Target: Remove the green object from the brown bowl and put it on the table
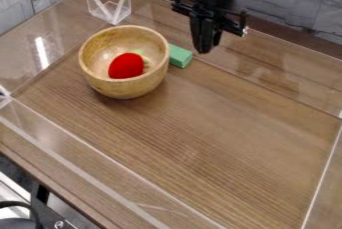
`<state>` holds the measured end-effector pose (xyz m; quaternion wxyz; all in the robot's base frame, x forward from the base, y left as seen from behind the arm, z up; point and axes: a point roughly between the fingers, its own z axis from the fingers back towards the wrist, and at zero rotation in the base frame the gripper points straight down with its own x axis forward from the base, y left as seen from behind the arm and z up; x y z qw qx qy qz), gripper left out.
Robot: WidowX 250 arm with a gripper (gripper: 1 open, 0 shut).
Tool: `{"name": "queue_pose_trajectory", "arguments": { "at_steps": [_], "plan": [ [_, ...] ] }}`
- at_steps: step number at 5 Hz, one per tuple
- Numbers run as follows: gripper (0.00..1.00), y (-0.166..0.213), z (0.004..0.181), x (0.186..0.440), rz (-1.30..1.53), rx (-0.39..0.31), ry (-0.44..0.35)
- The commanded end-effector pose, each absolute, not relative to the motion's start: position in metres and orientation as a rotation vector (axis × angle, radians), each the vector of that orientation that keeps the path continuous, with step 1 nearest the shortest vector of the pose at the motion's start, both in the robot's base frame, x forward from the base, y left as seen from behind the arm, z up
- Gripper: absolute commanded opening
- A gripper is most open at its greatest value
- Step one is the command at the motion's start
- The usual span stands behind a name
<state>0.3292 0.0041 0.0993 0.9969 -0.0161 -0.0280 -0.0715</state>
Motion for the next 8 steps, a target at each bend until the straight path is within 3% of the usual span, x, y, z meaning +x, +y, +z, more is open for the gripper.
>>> {"name": "queue_pose_trajectory", "arguments": {
  "at_steps": [1,4,6,8],
  "plan": [
    [0.0,0.011,0.1,0.326,-0.144,-0.03,-0.108],
    [0.0,0.039,0.081,0.307,-0.077,-0.057,-0.12],
    [0.0,0.054,0.077,0.312,-0.061,-0.066,-0.117],
    [0.0,0.045,0.077,0.315,-0.034,-0.076,-0.113]
  ]
}}
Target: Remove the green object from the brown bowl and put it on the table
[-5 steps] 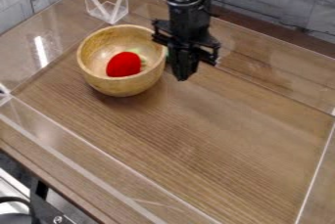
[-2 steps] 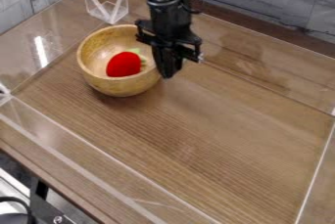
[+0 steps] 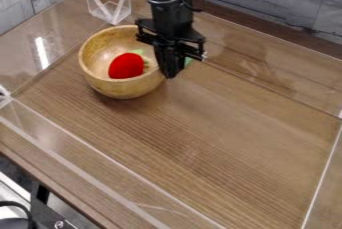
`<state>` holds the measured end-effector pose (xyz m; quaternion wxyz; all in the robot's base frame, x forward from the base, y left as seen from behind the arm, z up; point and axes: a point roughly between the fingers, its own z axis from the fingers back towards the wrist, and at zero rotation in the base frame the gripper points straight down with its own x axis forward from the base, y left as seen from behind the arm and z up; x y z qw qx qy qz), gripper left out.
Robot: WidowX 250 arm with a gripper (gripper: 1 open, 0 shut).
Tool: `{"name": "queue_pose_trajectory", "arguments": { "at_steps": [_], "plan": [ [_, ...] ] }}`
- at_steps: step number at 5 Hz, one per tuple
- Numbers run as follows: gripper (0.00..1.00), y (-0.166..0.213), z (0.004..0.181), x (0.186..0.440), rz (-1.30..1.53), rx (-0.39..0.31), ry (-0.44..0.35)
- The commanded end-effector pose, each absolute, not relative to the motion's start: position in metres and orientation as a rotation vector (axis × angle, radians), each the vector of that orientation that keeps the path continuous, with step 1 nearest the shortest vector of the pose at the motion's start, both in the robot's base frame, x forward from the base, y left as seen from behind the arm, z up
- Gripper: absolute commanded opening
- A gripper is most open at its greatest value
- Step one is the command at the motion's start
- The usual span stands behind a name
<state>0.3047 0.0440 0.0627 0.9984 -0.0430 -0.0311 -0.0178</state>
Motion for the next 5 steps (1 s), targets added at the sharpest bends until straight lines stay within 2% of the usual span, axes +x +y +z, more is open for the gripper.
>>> {"name": "queue_pose_trajectory", "arguments": {
  "at_steps": [1,4,5],
  "plan": [
    [0.0,0.043,0.084,0.317,-0.042,-0.08,-0.11],
    [0.0,0.024,0.042,0.308,-0.072,-0.076,-0.099],
    [1.0,0.028,0.031,0.317,-0.081,-0.075,-0.096]
  ]
}}
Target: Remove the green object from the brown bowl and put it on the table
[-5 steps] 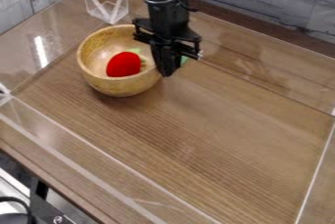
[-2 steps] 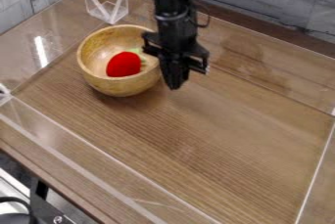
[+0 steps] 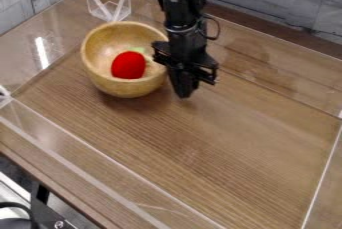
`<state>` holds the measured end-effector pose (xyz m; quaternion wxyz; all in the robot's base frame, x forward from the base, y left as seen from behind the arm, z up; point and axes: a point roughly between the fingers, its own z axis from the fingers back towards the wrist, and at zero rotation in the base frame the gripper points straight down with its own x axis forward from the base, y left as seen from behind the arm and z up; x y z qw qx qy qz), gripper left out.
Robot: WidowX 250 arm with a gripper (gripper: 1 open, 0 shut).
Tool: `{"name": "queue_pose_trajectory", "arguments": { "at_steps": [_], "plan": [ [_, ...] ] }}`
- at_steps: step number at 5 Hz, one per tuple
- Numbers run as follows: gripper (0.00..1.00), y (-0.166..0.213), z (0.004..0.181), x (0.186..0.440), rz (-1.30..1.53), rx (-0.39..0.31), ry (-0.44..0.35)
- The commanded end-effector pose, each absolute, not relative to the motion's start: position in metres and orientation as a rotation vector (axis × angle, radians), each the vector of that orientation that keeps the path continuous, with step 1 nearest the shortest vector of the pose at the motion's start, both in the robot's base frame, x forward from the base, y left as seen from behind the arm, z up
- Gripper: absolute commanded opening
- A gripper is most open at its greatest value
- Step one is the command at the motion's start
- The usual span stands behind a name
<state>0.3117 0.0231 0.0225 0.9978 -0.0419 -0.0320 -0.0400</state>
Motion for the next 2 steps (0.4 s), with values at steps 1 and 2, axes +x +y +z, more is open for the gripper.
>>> {"name": "queue_pose_trajectory", "arguments": {
  "at_steps": [1,2],
  "plan": [
    [1.0,0.0323,0.0276,0.325,-0.078,-0.075,-0.089],
    [1.0,0.0418,0.0317,0.3206,-0.095,-0.087,-0.087]
  ]
}}
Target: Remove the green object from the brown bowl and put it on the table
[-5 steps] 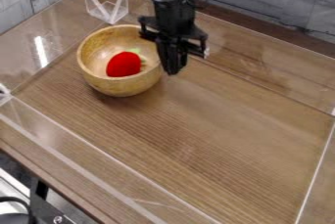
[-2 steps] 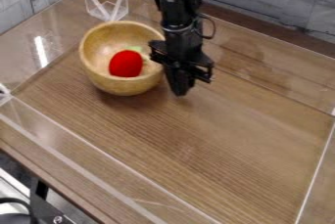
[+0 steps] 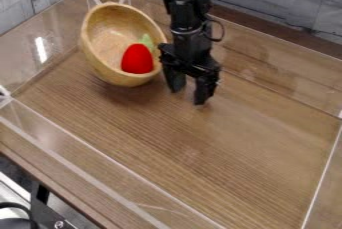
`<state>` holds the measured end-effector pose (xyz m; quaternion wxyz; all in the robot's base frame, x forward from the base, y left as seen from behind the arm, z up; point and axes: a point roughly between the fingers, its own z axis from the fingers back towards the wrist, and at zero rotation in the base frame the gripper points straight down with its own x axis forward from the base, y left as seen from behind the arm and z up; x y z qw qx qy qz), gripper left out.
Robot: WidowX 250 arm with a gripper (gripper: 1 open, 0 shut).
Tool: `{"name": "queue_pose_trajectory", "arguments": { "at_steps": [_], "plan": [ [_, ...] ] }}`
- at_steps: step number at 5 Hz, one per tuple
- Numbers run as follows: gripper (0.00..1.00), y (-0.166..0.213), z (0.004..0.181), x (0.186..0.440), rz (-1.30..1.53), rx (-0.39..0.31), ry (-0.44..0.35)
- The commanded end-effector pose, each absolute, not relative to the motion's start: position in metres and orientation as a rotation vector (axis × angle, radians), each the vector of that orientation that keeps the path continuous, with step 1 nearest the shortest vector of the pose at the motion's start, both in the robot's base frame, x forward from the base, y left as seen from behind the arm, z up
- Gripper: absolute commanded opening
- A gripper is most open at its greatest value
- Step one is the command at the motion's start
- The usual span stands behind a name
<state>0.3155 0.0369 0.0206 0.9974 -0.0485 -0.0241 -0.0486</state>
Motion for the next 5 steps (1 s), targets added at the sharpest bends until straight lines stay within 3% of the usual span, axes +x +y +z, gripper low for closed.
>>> {"name": "queue_pose_trajectory", "arguments": {
  "at_steps": [1,2,3,5],
  "plan": [
    [1.0,0.052,0.038,0.317,-0.111,-0.096,-0.088],
    [1.0,0.05,0.041,0.31,-0.091,-0.102,-0.091],
    [0.0,0.048,0.04,0.303,-0.073,-0.105,-0.092],
    [0.0,0.045,0.032,0.309,-0.122,-0.118,-0.081]
  ]
}}
